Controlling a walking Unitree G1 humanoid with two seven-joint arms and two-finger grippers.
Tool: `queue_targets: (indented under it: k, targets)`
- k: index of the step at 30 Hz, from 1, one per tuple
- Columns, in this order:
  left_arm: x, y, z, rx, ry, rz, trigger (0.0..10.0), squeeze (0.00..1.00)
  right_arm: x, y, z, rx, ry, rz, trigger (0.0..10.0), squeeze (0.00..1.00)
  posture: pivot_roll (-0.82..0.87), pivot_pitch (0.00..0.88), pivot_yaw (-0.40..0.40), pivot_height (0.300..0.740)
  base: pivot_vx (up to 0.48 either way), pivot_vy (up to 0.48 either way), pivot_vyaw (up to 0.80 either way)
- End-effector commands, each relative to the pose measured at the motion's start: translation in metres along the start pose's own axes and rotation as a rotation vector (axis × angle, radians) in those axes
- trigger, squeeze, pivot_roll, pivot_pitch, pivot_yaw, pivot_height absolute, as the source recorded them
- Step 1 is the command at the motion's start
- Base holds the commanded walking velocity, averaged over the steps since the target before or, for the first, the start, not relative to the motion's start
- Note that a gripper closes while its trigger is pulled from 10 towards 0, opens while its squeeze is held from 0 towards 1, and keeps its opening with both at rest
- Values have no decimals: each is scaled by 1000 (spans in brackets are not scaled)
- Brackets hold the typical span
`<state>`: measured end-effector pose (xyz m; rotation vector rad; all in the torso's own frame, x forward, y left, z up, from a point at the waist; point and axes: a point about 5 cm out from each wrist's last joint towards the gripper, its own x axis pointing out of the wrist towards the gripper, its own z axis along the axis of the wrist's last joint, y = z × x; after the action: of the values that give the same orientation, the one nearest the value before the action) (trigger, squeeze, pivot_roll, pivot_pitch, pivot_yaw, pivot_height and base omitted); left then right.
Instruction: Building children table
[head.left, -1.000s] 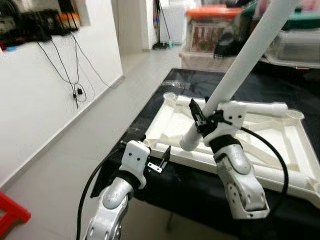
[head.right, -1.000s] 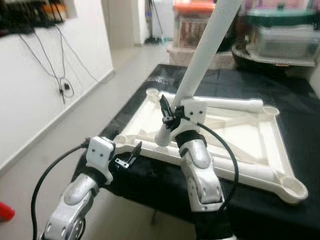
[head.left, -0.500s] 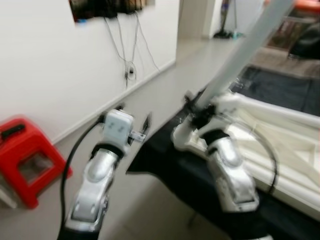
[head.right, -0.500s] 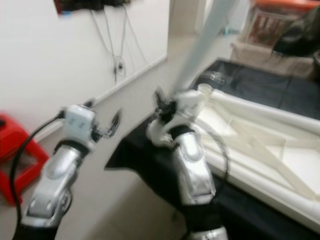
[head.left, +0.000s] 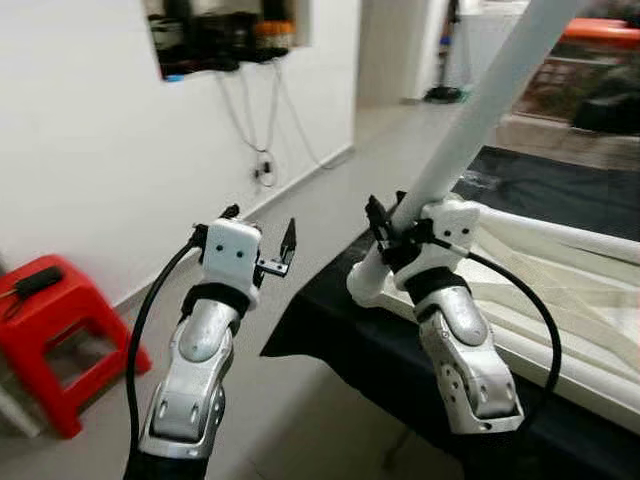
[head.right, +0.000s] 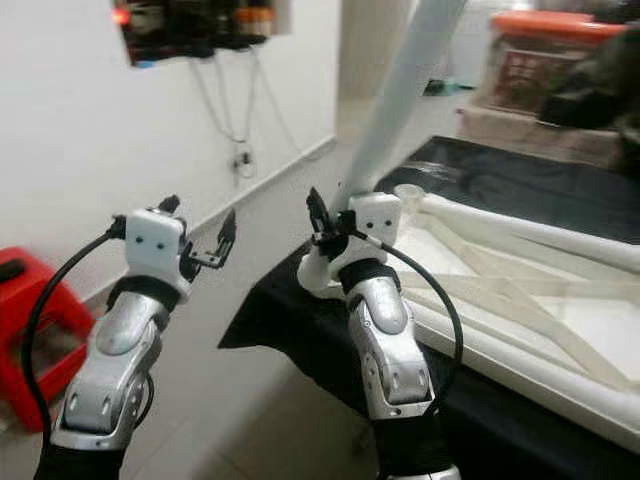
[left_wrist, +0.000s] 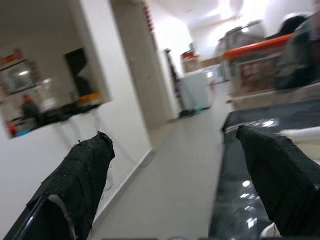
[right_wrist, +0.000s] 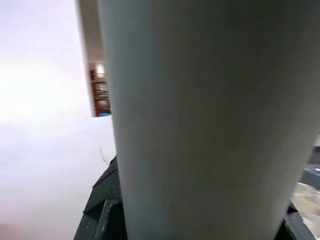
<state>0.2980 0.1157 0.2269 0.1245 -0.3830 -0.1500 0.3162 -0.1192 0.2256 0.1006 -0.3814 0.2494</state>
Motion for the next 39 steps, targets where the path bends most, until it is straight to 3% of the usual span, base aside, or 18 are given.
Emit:
queue_targets:
  k: [1,12,31,33,39]
  targets:
    - [1,4,-3,12,16,18,10000,0,1,3,3,9,-19,4,10000,0,8,0,-3,740,0,0,-544]
    - [2,4,-2,19,4,31,10000,0,0,3,1,11,-17,0,10000,0,7,2,0,740,0,0,0]
    - [1,-3,0,18,3,-3,10000,0,-2,7,-2,33,-9,-3,10000,0,12,25,1,740,245,0,0]
    - [3,-2,2,-11,4,11,10000,0,-2,7,-2,32,-9,-5,10000,0,11,26,1,740,244,0,0]
    - [5,-5,6,28,-20,-8,10000,0,-3,6,-3,34,-6,-11,10000,0,14,27,2,740,244,0,0]
